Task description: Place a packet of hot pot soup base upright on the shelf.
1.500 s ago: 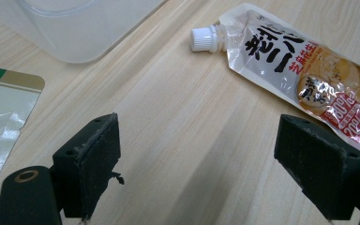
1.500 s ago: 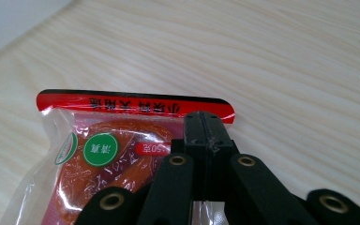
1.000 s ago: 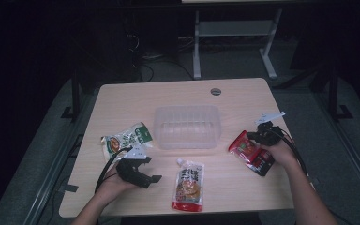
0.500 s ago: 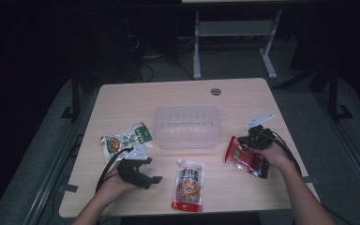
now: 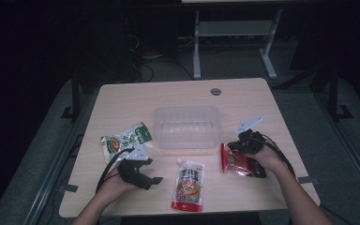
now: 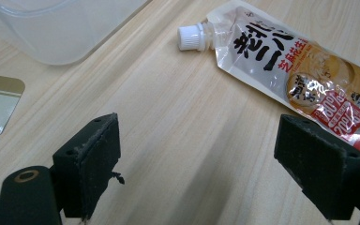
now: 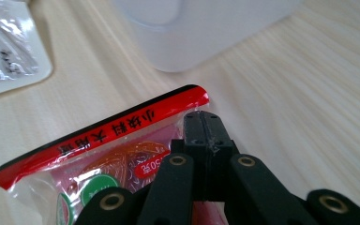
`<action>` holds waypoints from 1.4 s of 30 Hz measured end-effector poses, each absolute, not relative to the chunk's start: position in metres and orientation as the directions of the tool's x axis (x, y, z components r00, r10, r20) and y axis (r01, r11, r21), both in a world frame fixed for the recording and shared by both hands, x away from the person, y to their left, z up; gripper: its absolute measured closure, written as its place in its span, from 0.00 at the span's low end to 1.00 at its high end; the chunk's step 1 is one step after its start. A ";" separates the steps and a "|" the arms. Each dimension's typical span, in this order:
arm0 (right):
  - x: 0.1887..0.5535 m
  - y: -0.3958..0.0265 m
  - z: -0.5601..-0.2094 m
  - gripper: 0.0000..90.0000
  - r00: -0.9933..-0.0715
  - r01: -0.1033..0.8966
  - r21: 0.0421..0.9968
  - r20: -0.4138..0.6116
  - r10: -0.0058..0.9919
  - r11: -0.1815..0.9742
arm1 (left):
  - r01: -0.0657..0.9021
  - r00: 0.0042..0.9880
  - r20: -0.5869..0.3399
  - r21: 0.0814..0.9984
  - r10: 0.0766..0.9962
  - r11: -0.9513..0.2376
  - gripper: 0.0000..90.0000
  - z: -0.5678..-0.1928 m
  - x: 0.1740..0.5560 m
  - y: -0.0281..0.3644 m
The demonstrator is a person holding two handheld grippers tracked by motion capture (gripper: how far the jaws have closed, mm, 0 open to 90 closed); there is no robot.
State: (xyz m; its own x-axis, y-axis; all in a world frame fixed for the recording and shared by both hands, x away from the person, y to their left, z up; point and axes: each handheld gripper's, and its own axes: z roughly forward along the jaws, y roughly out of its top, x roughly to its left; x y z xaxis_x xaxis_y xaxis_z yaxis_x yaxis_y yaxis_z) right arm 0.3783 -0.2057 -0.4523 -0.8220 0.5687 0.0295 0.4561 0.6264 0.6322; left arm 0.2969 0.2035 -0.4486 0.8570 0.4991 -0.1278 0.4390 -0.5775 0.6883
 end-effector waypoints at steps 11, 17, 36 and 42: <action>0.359 -0.210 -0.438 1.00 -0.812 0.459 0.633 0.014 0.583 0.624 | 0.433 0.860 -0.125 0.690 0.494 -0.580 0.16 -0.448 0.296 0.205; 0.338 -0.241 -0.433 1.00 -0.765 0.506 0.622 0.003 0.644 0.598 | 0.431 0.860 -0.124 0.696 0.494 -0.575 0.16 -0.449 0.296 0.204; 0.347 -0.252 -0.451 1.00 -0.757 0.544 0.587 0.035 0.652 0.599 | 0.430 0.865 -0.129 0.688 0.485 -0.584 0.16 -0.450 0.297 0.201; 0.347 -0.239 -0.452 1.00 -0.795 0.510 0.598 0.052 0.605 0.619 | 0.427 0.870 -0.129 0.680 0.476 -0.596 0.16 -0.451 0.297 0.199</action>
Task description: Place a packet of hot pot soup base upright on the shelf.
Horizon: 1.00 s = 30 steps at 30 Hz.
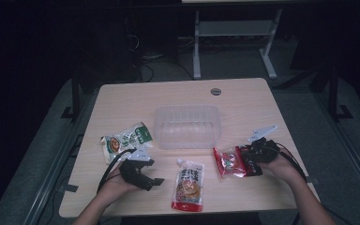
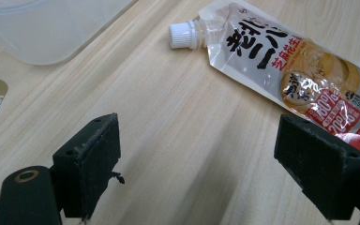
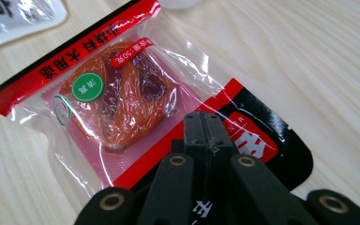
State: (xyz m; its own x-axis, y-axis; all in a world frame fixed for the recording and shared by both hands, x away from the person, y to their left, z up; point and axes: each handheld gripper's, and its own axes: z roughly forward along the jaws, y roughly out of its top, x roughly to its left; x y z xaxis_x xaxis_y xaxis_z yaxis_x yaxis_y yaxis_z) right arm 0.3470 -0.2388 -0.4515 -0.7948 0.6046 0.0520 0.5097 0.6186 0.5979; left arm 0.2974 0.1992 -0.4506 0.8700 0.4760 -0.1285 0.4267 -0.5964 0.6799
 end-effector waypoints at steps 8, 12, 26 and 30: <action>0.346 -0.225 -0.452 1.00 -0.817 0.491 0.603 0.067 0.572 0.630 | 0.430 0.870 -0.134 0.677 0.475 -0.597 0.16 -0.451 0.297 0.198; 0.343 -0.213 -0.452 1.00 -0.837 0.466 0.604 0.064 0.544 0.646 | 0.429 0.870 -0.133 0.676 0.474 -0.599 0.16 -0.451 0.297 0.198; 0.337 -0.173 -0.452 1.00 -0.904 0.363 0.610 0.048 0.424 0.705 | 0.420 0.878 -0.143 0.688 0.456 -0.592 0.16 -0.449 0.294 0.193; 0.336 -0.169 -0.453 1.00 -0.914 0.338 0.622 0.038 0.403 0.706 | 0.392 0.894 -0.131 0.693 0.429 -0.605 0.21 -0.445 0.293 0.186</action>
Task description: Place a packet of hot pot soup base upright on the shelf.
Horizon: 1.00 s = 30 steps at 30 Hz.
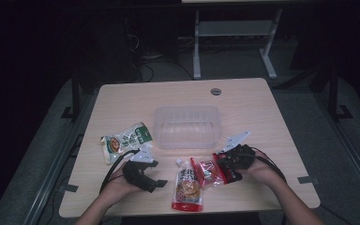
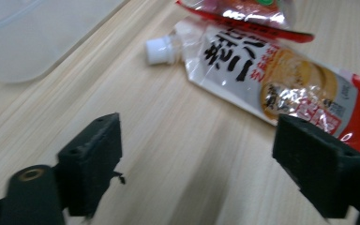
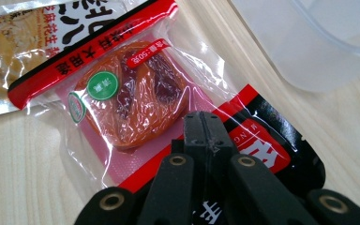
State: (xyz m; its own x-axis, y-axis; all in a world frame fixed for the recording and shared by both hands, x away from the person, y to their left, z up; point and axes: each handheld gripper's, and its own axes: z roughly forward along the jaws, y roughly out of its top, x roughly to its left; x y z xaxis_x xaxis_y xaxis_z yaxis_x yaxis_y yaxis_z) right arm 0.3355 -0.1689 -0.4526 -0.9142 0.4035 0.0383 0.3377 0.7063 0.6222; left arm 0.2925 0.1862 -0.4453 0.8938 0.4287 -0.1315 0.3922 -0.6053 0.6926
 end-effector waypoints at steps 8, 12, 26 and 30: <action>0.334 -0.180 -0.445 0.92 -0.896 0.377 0.646 0.074 0.438 0.663 | 0.356 0.917 -0.156 0.736 0.367 -0.576 0.49 -0.429 0.293 0.167; 0.329 -0.194 -0.440 0.77 -0.860 0.440 0.661 0.118 0.496 0.607 | 0.354 0.923 -0.176 0.735 0.342 -0.578 0.75 -0.423 0.294 0.152; 0.310 -0.222 -0.432 0.45 -0.775 0.510 0.677 0.092 0.626 0.531 | 0.295 0.949 -0.145 0.720 0.279 -0.629 1.00 -0.420 0.309 0.110; 0.302 -0.228 -0.435 0.40 -0.759 0.537 0.667 0.115 0.641 0.516 | 0.270 0.957 -0.127 0.716 0.260 -0.643 1.00 -0.422 0.313 0.096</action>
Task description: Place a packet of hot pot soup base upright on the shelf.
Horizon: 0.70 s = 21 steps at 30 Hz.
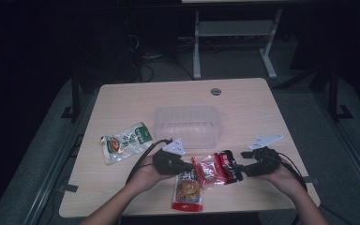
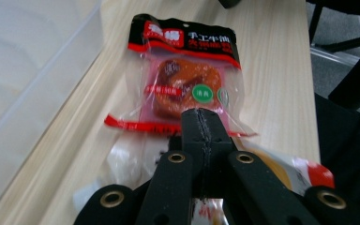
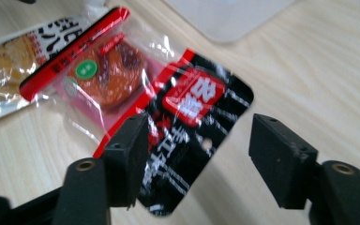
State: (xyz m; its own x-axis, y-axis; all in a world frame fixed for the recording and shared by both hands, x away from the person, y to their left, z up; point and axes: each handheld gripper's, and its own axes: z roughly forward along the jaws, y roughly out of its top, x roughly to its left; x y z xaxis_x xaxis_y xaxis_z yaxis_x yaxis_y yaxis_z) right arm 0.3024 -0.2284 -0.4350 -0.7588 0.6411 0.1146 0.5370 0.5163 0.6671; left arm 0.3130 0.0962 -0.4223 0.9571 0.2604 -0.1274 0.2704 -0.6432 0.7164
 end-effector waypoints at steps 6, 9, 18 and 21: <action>0.307 -0.229 -0.436 0.36 -0.757 0.538 0.667 0.111 0.645 0.516 | 0.257 0.963 -0.128 0.703 0.237 -0.663 1.00 -0.433 0.321 0.073; 0.309 -0.229 -0.438 0.36 -0.761 0.534 0.660 0.102 0.641 0.528 | 0.251 0.965 -0.122 0.688 0.233 -0.681 1.00 -0.438 0.319 0.069; 0.312 -0.230 -0.438 0.33 -0.755 0.535 0.672 0.109 0.646 0.512 | 0.272 0.958 -0.114 0.659 0.264 -0.701 0.99 -0.449 0.319 0.071; 0.313 -0.229 -0.437 0.31 -0.751 0.550 0.676 0.141 0.646 0.491 | 0.282 0.955 -0.120 0.653 0.272 -0.703 0.99 -0.451 0.319 0.073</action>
